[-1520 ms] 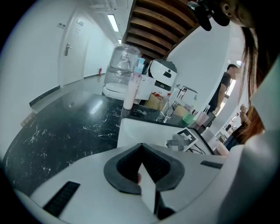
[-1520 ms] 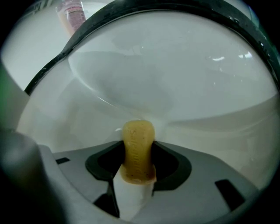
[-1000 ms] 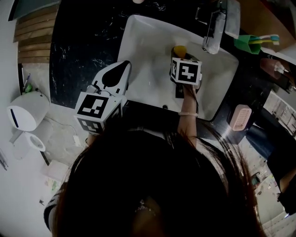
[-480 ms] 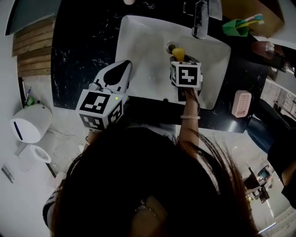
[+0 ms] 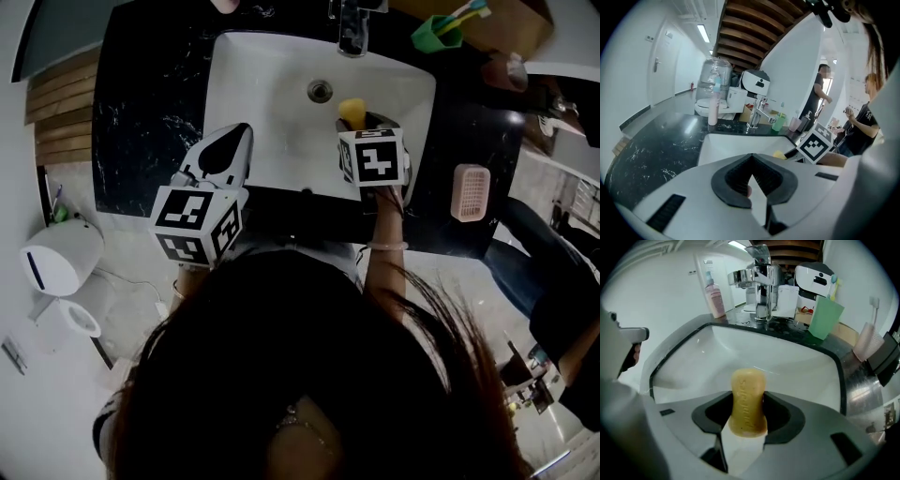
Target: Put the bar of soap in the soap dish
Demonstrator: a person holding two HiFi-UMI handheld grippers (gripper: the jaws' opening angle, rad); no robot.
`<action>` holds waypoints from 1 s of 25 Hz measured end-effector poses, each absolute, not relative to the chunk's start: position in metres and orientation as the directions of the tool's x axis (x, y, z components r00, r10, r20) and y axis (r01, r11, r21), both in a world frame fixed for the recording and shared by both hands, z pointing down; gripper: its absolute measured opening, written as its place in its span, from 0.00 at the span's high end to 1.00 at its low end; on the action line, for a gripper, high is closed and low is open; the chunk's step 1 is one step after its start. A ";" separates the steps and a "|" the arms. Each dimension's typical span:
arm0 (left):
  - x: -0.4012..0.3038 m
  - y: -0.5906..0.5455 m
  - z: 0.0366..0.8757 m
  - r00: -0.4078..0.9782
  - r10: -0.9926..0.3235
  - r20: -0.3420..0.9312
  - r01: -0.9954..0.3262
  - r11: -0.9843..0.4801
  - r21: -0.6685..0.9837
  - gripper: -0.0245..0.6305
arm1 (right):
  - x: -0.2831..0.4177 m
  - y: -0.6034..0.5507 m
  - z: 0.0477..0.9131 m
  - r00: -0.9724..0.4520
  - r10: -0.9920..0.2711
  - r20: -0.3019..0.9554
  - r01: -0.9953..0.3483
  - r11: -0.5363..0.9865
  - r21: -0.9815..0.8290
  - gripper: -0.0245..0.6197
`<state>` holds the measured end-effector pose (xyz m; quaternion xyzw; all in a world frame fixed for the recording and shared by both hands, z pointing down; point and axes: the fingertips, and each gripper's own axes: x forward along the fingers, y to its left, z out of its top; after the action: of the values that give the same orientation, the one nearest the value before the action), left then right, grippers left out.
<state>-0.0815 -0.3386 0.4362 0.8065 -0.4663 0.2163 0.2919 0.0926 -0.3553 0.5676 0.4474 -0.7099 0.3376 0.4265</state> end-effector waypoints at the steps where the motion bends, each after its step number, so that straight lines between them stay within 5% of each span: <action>1: -0.077 -0.336 0.433 0.471 -0.631 0.617 -0.879 -0.396 0.267 0.97 | 0.096 -0.353 0.564 -0.238 -0.350 0.906 -0.920 0.380 -0.095 0.64; 25: 0.030 -0.295 0.411 0.563 -0.616 0.551 -0.818 -0.510 0.265 0.97 | 0.222 -0.288 0.481 -0.178 -0.485 0.856 -0.950 0.311 -0.022 0.64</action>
<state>0.0297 -0.2954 0.4113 0.8461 -0.4238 0.1977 0.2558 0.2222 -0.2883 0.4805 0.5066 -0.7080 0.2963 0.3927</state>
